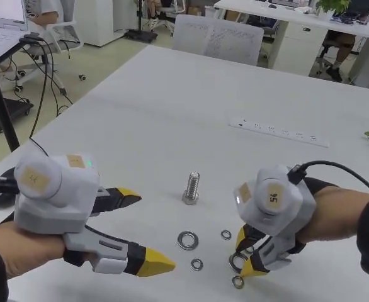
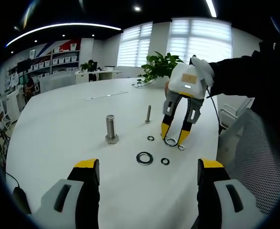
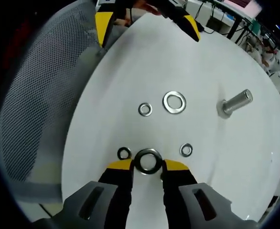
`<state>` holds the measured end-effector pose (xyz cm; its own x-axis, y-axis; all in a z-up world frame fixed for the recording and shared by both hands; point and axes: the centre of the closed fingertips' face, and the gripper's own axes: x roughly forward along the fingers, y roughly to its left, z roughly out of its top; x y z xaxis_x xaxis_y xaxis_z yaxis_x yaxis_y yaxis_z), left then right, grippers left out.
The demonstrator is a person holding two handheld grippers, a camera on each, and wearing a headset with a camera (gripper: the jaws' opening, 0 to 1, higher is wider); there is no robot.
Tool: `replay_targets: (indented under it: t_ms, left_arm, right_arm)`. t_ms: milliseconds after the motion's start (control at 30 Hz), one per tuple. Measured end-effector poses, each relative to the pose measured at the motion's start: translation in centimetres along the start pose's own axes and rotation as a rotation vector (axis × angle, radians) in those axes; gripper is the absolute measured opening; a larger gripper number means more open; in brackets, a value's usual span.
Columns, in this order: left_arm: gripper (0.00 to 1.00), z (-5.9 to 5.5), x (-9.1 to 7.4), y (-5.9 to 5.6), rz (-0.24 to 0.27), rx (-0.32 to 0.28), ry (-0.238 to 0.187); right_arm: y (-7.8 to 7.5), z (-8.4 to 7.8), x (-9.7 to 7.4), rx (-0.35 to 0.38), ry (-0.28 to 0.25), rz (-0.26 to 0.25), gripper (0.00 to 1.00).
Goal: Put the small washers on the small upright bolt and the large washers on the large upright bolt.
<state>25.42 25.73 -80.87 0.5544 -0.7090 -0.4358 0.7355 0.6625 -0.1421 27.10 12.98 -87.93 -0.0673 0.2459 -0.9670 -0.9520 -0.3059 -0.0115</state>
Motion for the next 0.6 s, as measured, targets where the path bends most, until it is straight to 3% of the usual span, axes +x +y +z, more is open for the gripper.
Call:
replay_targets:
  t_ms: [600]
  left_arm:
    - [0.84, 0.18, -0.18, 0.15, 0.015, 0.057, 0.009]
  right_arm:
    - [-0.35, 0.32, -0.58, 0.061, 0.004, -0.022, 0.23]
